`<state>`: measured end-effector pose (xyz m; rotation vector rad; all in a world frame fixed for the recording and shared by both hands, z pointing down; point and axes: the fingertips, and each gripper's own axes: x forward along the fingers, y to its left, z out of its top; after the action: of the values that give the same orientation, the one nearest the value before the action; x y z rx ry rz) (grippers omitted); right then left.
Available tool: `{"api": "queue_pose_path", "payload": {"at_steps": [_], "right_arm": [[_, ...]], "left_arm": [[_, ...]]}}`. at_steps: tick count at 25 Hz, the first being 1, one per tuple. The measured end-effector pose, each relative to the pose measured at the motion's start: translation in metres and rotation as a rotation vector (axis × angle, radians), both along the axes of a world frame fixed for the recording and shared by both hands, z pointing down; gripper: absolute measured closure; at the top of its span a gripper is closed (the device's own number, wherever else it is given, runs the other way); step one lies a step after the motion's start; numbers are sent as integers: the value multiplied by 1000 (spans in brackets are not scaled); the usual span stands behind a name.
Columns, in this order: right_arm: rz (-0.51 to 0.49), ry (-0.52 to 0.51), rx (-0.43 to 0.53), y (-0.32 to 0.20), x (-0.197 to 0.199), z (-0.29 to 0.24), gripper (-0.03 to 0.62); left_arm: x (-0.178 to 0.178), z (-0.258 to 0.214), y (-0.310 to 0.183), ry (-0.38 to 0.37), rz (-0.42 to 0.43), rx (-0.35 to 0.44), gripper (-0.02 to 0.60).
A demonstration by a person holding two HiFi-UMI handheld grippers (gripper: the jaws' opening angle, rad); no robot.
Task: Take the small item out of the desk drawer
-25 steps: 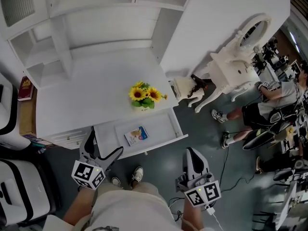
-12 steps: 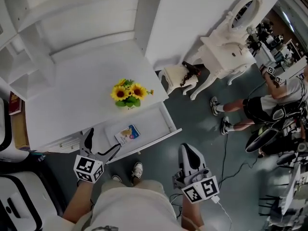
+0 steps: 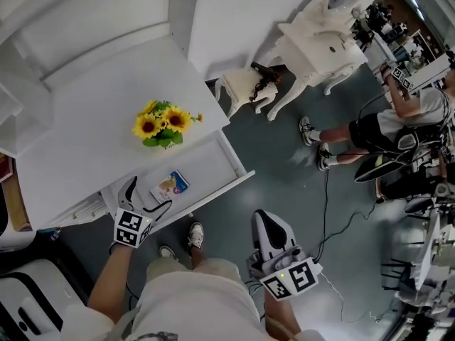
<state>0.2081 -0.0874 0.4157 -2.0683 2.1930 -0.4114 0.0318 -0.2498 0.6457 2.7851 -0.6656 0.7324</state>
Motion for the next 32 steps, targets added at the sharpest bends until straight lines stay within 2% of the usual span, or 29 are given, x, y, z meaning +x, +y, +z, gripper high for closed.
{"api": "queue_pose_path", "payload": {"at_steps": [5, 12, 23, 27, 32], "right_arm": [[43, -8, -42, 14, 12, 16, 583], [95, -13, -91, 33, 26, 31, 583], [127, -16, -136, 42, 48, 43, 583], [135, -18, -146, 42, 55, 46, 583], [130, -29, -157, 36, 62, 54, 583]], "left_arm": [[23, 63, -3, -118, 95, -26, 52], [39, 134, -11, -255, 155, -84, 52], [61, 184, 2, -421, 313, -117, 52], [58, 203, 4, -493, 346, -130, 51], [59, 218, 5, -545, 385, -148, 51]]}}
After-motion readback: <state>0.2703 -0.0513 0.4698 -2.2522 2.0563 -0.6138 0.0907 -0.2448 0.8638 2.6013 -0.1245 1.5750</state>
